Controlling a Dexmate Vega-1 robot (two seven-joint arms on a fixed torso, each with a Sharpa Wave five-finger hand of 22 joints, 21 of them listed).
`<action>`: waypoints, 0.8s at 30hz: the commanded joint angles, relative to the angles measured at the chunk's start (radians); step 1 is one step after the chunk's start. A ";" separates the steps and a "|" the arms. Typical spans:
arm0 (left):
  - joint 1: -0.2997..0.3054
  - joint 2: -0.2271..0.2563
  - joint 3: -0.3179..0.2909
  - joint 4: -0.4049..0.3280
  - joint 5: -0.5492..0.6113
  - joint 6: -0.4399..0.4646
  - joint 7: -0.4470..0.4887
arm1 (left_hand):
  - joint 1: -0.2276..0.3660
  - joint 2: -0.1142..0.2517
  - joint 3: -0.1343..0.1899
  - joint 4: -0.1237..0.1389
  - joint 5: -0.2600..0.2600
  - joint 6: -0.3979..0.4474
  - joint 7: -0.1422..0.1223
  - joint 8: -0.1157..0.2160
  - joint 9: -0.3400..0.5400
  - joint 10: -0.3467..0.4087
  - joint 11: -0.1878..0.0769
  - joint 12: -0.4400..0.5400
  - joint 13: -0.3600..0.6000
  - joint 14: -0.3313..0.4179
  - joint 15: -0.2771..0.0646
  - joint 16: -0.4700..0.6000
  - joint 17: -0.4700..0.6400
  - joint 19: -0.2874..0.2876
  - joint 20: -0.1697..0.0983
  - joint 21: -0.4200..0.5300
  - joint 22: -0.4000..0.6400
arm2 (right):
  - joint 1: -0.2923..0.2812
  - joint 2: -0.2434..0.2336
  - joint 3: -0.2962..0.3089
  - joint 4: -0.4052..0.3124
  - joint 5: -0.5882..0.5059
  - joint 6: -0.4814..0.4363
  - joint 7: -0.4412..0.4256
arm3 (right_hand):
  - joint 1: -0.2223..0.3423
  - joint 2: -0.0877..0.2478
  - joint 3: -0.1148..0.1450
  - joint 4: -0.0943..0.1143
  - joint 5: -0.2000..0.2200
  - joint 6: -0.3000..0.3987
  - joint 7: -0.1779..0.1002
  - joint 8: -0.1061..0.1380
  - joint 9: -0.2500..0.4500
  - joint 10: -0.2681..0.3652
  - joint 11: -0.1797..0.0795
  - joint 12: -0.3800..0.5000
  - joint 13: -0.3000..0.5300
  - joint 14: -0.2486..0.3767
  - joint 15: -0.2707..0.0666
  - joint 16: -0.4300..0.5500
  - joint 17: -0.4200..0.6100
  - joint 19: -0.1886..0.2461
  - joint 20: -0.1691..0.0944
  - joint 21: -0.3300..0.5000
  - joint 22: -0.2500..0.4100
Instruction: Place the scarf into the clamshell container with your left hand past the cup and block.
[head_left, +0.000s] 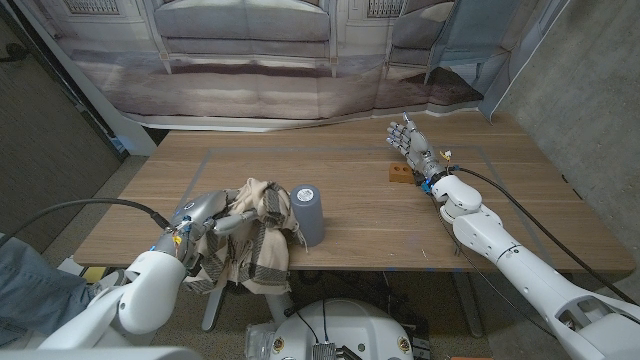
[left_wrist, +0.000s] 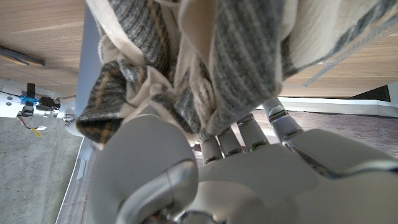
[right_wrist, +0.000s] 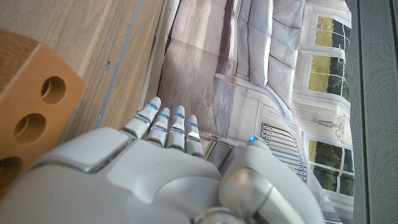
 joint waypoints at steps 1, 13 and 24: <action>0.016 -0.030 -0.032 0.004 -0.019 -0.054 0.002 | -0.057 -0.030 -0.037 0.006 0.017 -0.023 0.006 -0.016 0.002 -0.018 0.009 0.008 -0.008 -0.019 -0.013 0.004 -0.009 0.006 0.015 -0.011 0.006 | -0.012 -0.008 0.005 -0.013 0.002 -0.002 -0.005 | 0.005 0.010 -0.004 -0.002 0.004 0.007 -0.005 -0.001 0.002 0.006 -0.004 0.003 0.002 0.002 -0.001 0.000 0.002 0.000 0.005 0.001 0.004; 0.048 -0.092 -0.062 0.007 -0.024 -0.120 0.033 | -0.180 -0.084 -0.128 0.002 0.048 -0.144 0.001 -0.091 0.003 -0.085 0.031 0.005 -0.040 -0.084 0.026 -0.002 -0.042 0.015 0.043 -0.052 0.007 | -0.017 -0.014 0.004 -0.026 -0.001 -0.009 -0.009 | 0.006 0.011 -0.004 -0.003 0.003 0.007 -0.005 -0.001 0.002 0.006 -0.003 0.003 0.002 0.004 -0.001 0.000 0.002 0.001 0.006 0.002 0.004; 0.047 -0.134 -0.076 0.021 -0.043 -0.173 0.040 | -0.284 -0.076 -0.256 -0.020 0.112 -0.360 0.003 -0.218 0.009 -0.300 0.073 0.001 -0.100 -0.312 0.092 -0.019 -0.110 -0.075 0.093 -0.172 0.008 | -0.003 -0.009 -0.003 -0.012 -0.005 -0.010 0.000 | 0.006 0.011 -0.005 -0.003 0.003 0.007 -0.006 -0.001 0.002 0.006 -0.004 0.003 0.002 0.004 -0.001 0.000 0.002 0.001 0.007 0.002 0.004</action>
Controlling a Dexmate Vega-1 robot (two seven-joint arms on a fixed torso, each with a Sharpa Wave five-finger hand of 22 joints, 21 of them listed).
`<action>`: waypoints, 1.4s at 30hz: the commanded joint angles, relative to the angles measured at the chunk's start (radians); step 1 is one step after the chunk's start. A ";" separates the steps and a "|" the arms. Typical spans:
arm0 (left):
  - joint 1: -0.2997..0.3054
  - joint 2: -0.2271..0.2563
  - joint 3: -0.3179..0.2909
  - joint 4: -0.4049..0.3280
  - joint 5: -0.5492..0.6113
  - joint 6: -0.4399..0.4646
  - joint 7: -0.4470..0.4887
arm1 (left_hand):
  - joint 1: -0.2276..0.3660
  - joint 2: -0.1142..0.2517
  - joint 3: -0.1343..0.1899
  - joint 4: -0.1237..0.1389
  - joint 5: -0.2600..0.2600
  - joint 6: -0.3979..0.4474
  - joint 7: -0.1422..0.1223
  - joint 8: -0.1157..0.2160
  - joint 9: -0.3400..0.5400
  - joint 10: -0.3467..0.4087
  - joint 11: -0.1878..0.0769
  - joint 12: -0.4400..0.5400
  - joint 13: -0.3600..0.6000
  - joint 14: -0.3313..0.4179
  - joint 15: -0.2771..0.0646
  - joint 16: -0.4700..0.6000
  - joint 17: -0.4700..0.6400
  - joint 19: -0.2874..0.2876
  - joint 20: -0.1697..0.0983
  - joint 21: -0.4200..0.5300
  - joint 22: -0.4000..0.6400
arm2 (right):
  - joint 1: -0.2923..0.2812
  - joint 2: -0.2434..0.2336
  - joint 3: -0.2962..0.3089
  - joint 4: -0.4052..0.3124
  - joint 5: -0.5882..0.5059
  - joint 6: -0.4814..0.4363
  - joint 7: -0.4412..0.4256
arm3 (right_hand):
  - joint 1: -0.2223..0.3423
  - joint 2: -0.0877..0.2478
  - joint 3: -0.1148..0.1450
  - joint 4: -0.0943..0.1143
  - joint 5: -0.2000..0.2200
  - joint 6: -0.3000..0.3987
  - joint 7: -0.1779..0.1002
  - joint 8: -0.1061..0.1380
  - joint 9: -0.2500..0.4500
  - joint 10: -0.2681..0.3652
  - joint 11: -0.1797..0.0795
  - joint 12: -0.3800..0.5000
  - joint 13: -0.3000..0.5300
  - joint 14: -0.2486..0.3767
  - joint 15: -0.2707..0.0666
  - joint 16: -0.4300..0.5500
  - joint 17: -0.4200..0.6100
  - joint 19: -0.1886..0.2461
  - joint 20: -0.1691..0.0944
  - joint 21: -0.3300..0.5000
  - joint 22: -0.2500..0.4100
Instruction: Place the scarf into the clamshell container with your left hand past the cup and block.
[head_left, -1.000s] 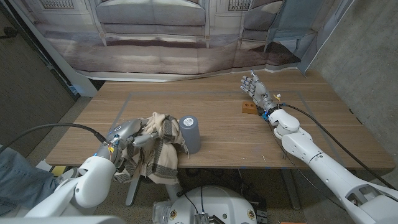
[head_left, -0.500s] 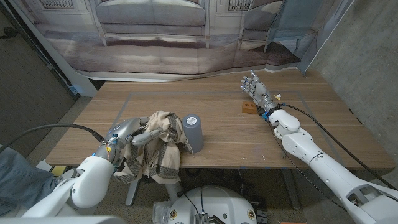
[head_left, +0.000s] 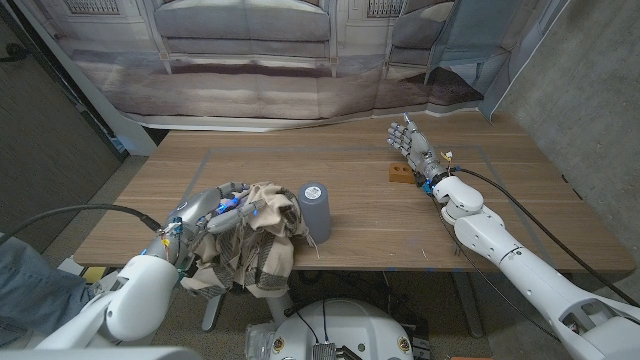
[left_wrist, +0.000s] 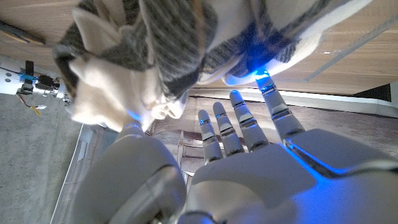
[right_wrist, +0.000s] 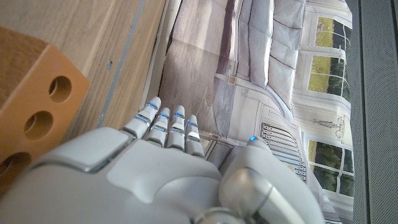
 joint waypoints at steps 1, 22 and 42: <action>0.003 -0.048 -0.017 0.013 -0.016 -0.059 0.010 | -0.027 0.004 -0.041 -0.005 0.025 -0.068 0.001 -0.037 0.006 -0.082 0.011 0.000 -0.021 -0.088 0.021 -0.003 -0.024 -0.049 0.011 -0.049 0.003 | 0.012 0.003 -0.006 0.009 -0.004 -0.004 0.006 | 0.001 0.006 -0.001 0.001 0.003 0.007 -0.005 -0.001 0.003 0.006 -0.004 0.003 0.002 0.004 -0.001 0.000 0.002 0.001 0.007 0.002 0.004; -0.026 -0.060 -0.022 0.010 -0.004 -0.067 -0.011 | -0.042 0.021 -0.074 -0.008 0.048 -0.080 0.010 -0.045 0.006 -0.138 0.018 0.009 -0.049 -0.175 0.035 0.001 -0.056 -0.123 0.012 -0.113 0.004 | 0.017 0.003 0.000 0.013 -0.001 0.000 0.006 | 0.002 0.006 -0.002 0.000 0.003 0.007 -0.006 -0.001 0.003 0.007 -0.004 0.003 0.002 0.004 0.000 0.000 0.002 0.001 0.008 0.002 0.004; -0.056 -0.023 0.009 -0.067 0.098 0.028 -0.075 | -0.035 0.052 -0.074 -0.011 0.063 -0.040 0.020 -0.033 0.005 -0.131 0.009 0.020 -0.066 -0.186 0.027 0.008 -0.076 -0.173 0.010 -0.152 0.005 | -0.001 -0.001 0.009 0.008 0.011 0.019 0.017 | 0.002 0.007 -0.003 0.000 0.002 0.007 -0.004 -0.002 0.003 0.006 -0.006 0.003 0.002 0.004 0.001 -0.001 0.002 0.002 0.008 0.002 0.005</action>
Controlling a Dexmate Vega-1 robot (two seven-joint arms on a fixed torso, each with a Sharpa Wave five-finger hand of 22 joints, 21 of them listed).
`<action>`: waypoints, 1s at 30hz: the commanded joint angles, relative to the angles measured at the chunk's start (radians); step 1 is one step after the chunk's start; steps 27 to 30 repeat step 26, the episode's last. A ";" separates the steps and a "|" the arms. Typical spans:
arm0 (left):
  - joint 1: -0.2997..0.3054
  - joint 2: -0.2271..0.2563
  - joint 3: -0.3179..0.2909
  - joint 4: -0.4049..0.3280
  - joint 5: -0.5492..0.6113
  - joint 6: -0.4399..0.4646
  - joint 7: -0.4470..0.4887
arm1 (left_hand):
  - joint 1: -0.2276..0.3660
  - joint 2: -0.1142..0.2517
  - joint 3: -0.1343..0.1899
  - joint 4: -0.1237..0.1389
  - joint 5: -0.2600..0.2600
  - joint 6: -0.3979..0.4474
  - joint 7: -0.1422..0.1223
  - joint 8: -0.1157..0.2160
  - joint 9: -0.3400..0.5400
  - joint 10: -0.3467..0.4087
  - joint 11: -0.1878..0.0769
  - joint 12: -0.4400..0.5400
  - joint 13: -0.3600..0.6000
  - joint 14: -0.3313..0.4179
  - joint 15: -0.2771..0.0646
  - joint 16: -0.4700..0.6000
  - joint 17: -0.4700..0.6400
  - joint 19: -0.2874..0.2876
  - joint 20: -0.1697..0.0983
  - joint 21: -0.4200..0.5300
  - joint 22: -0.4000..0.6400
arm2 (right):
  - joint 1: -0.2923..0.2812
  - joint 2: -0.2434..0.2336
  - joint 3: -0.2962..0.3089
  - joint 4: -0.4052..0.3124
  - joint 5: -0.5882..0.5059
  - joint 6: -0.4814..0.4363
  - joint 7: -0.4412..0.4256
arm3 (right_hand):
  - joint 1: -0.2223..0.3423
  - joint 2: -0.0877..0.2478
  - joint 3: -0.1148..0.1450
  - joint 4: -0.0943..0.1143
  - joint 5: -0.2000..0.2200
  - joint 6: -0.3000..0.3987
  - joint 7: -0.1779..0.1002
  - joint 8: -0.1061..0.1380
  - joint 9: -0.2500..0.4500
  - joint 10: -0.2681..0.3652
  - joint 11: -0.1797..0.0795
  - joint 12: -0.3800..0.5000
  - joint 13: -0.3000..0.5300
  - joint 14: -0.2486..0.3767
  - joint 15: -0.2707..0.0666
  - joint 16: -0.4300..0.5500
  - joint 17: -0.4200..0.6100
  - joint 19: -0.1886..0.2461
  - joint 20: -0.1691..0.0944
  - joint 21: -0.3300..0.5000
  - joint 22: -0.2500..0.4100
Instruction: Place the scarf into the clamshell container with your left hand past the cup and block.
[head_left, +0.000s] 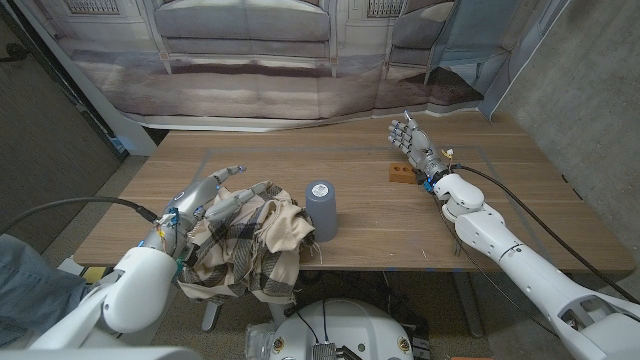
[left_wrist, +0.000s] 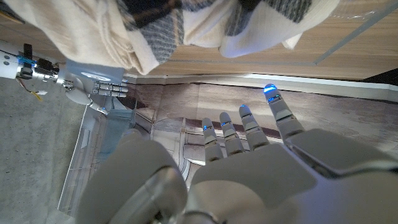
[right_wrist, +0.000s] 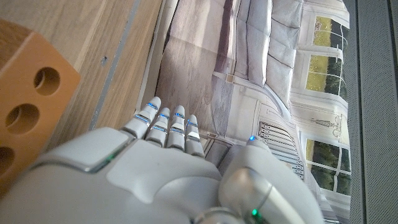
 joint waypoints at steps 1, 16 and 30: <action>-0.017 0.023 0.017 -0.049 0.062 0.043 -0.031 | 0.006 0.016 -0.002 0.000 0.010 0.013 0.003 0.009 0.003 0.002 -0.011 0.005 -0.002 -0.008 -0.002 0.008 -0.002 -0.026 0.002 -0.014 0.006 | -0.012 -0.002 0.005 -0.004 0.010 0.012 0.007 | 0.002 0.007 -0.004 -0.001 0.002 0.007 -0.004 -0.002 0.003 0.006 -0.006 0.003 0.002 0.004 0.001 -0.001 0.002 0.002 0.008 0.002 0.005; -0.023 0.010 0.010 -0.078 0.106 0.017 -0.033 | 0.009 0.029 -0.001 -0.001 0.015 0.026 0.006 0.012 0.002 0.015 -0.016 0.012 -0.010 0.001 -0.009 0.015 -0.010 -0.024 0.001 -0.021 0.007 | -0.005 -0.001 -0.001 -0.011 0.006 0.007 0.009 | 0.001 0.007 -0.005 -0.001 0.002 0.008 -0.004 -0.002 0.003 0.007 -0.005 0.003 0.002 0.006 0.000 0.000 0.002 0.002 0.008 0.002 0.005; -0.016 -0.004 0.024 -0.087 0.153 0.002 -0.043 | 0.011 0.034 -0.002 -0.001 0.018 0.032 0.005 0.012 0.002 0.018 -0.018 0.014 -0.014 0.006 -0.014 0.018 -0.015 -0.020 0.001 -0.024 0.007 | -0.009 -0.004 -0.004 -0.017 0.005 -0.005 0.004 | 0.001 0.007 -0.006 -0.001 0.002 0.008 -0.003 -0.002 0.003 0.009 -0.004 0.004 0.002 0.007 -0.001 0.000 0.002 0.001 0.008 0.002 0.005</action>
